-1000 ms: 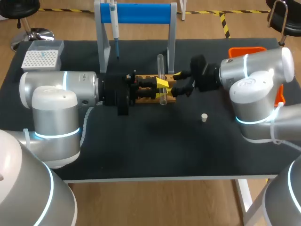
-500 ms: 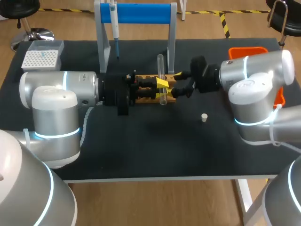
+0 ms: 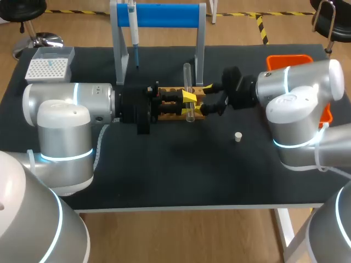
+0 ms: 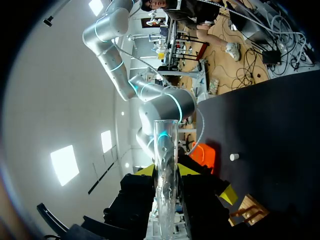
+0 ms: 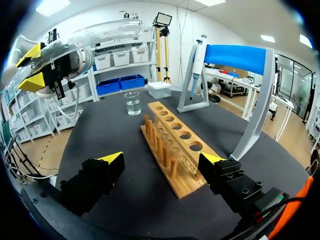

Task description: Invert the test tube, pick up the pipette, mount the tip to pipette, aspirate from beaker and dispense into the tube, eject the tip, return the pipette, and cap with the stopper.

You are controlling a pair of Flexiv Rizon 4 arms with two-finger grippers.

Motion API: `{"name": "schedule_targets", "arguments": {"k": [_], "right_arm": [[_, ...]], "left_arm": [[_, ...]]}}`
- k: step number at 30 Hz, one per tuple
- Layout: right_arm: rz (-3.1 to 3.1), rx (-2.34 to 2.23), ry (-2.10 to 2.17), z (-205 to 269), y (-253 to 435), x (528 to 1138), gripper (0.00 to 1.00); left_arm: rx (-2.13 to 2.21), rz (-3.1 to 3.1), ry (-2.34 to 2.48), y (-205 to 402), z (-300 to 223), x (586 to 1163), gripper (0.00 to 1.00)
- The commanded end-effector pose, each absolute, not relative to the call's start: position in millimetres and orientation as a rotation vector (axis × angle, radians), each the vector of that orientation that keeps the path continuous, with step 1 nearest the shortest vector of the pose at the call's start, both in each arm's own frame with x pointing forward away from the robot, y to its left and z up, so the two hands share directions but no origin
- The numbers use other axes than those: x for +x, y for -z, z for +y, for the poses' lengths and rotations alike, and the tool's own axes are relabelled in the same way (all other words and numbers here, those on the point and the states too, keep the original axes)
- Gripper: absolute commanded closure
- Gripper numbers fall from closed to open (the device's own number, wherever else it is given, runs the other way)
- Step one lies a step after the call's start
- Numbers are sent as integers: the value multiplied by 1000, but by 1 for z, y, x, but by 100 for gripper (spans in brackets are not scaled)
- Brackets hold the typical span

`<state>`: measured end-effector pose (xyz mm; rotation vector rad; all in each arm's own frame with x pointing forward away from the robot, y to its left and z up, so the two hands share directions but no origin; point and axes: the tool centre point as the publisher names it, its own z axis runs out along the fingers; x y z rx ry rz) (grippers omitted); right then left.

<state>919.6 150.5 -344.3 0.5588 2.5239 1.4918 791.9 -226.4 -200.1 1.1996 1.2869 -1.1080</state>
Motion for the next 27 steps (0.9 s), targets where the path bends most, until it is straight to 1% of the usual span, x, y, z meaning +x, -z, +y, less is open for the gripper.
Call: {"name": "schedule_targets", "arguments": {"k": [1,12,27], "right_arm": [[2523,560,-1489,150,344,919,0],[2523,560,-1489,150,344,919,0],[2523,560,-1489,150,344,919,0]], "left_arm": [[1200,1286,1106,200,-226,792,100],[1194,1306,1109,200,-225,793,100],[791,1695,1470,190,-200,833,100]]}}
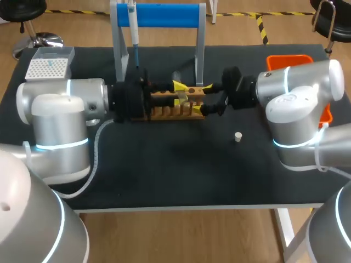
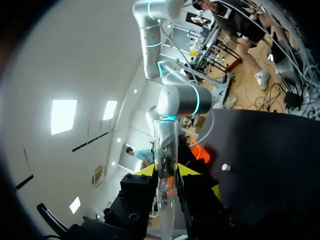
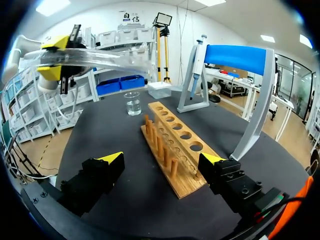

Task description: Invert the test tube, pick up the pipette, mount the tip to pipette, aspirate from beaker and dispense into the tube, eject the tip, return the pipette, and cap with the stopper.

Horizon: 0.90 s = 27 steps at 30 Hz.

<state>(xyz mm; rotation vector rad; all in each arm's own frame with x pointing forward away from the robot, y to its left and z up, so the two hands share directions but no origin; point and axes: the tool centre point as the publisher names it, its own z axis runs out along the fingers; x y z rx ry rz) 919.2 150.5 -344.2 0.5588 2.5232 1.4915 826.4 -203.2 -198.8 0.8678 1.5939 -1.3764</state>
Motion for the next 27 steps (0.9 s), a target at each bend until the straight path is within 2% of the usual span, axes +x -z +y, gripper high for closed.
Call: {"name": "schedule_targets", "arguments": {"k": [1,13,27], "right_arm": [[2523,560,-1489,150,344,919,0],[2523,560,-1489,150,344,919,0],[2523,560,-1489,150,344,919,0]], "left_arm": [[760,1709,1486,188,-199,837,100],[517,1938,1695,172,-208,861,100],[517,1938,1695,172,-208,861,100]]}}
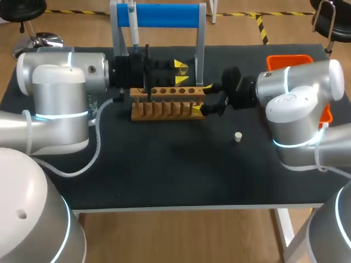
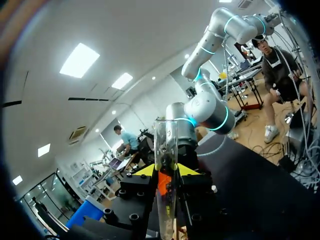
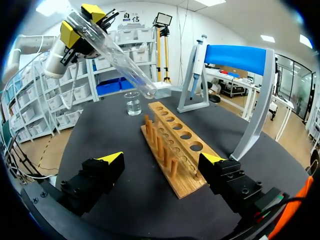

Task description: Invert the test tube, pick up the pipette, mount the tip to pipette, aspirate from beaker and dispense into the tube, eject the tip, return the pipette, and cap with the stopper.

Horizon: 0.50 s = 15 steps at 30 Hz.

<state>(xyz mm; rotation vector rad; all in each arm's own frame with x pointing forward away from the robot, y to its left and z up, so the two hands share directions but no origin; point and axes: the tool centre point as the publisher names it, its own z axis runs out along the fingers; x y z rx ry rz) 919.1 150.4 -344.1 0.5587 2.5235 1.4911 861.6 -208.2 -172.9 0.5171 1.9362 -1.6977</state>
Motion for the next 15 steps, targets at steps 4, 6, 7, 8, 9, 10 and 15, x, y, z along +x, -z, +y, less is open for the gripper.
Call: {"name": "schedule_targets", "arguments": {"k": [4,6,7,8,9,10,15], "right_arm": [[2523,560,-1489,150,344,919,0],[2523,560,-1489,150,344,919,0],[2523,560,-1489,150,344,919,0],[2523,560,-1489,150,344,919,0],[2523,560,-1489,150,344,919,0],[2523,560,-1489,150,344,919,0],[2523,560,-1489,150,344,919,0]], "left_arm": [[517,1938,1695,172,-208,861,100],[517,1938,1695,172,-208,861,100],[517,1938,1695,172,-208,861,100],[517,1938,1695,172,-208,861,100],[517,1938,1695,172,-208,861,100],[517,1938,1695,172,-208,861,100],[485,1947,1723,172,-205,865,100]]}}
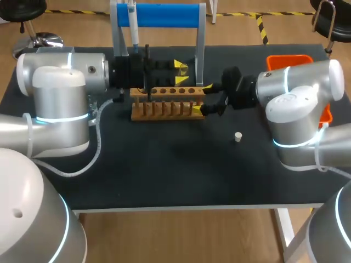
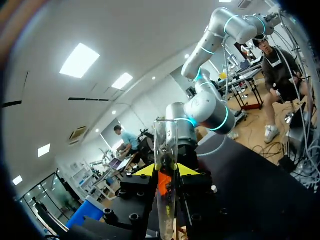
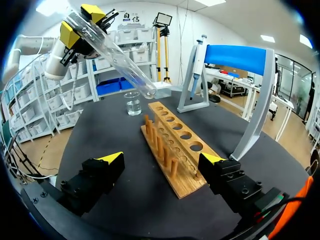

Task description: Invert the test tube, pick up the pipette, mount the tip to pipette, aspirate from beaker and dispense into the tube, eject the tip, return the pipette, and cap with the stopper.

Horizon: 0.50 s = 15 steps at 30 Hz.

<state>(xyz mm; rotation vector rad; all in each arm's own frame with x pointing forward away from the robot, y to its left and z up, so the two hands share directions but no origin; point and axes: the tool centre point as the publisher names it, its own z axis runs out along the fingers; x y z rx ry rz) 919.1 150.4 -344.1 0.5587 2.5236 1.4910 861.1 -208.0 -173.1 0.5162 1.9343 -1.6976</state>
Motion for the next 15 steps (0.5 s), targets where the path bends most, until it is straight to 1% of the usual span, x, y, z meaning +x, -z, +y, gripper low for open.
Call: {"name": "schedule_targets", "arguments": {"k": [1,10,15], "right_arm": [[2523,560,-1489,150,344,919,0],[2523,560,-1489,150,344,919,0],[2523,560,-1489,150,344,919,0]], "left_arm": [[460,1968,1726,172,-202,869,100],[176,2014,1843,173,-184,900,100],[107,2028,1910,175,-182,913,100]]}}
